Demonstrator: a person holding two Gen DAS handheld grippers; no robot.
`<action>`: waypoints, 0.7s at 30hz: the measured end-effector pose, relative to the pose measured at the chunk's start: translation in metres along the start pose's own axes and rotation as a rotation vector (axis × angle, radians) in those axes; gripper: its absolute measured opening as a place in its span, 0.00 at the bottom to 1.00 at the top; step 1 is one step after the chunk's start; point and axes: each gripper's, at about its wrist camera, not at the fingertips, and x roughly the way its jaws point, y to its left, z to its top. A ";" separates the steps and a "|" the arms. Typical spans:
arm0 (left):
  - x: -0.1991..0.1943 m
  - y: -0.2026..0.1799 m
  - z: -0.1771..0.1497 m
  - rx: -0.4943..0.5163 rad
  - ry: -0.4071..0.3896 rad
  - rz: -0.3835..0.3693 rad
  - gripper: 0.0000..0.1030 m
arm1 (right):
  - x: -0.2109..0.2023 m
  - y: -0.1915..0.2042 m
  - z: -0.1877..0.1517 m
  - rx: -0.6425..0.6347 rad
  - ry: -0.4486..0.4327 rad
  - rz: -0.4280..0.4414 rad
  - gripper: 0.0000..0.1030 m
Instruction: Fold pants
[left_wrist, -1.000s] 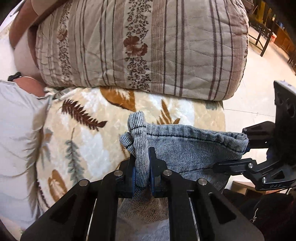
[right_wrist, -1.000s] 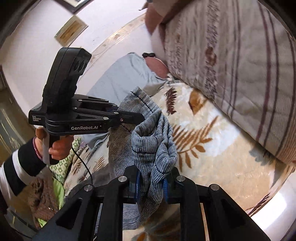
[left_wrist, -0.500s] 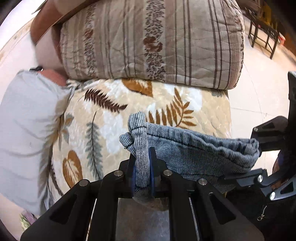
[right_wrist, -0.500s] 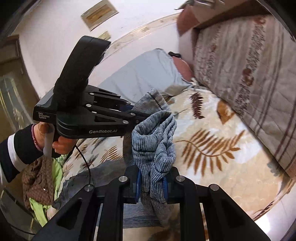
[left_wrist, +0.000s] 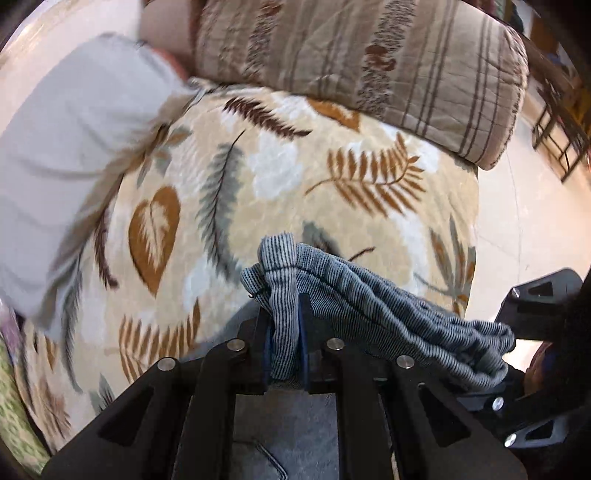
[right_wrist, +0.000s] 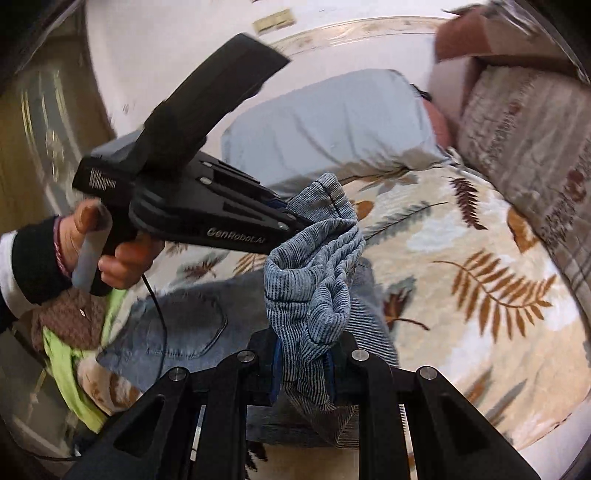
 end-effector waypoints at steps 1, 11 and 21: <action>0.001 0.005 -0.006 -0.021 0.005 -0.006 0.10 | 0.003 0.007 -0.001 -0.018 0.009 -0.010 0.17; 0.006 0.033 -0.051 -0.129 0.025 -0.038 0.12 | 0.034 0.063 -0.015 -0.162 0.093 -0.071 0.18; 0.012 0.061 -0.086 -0.208 0.060 -0.030 0.20 | 0.067 0.108 -0.032 -0.296 0.165 -0.111 0.21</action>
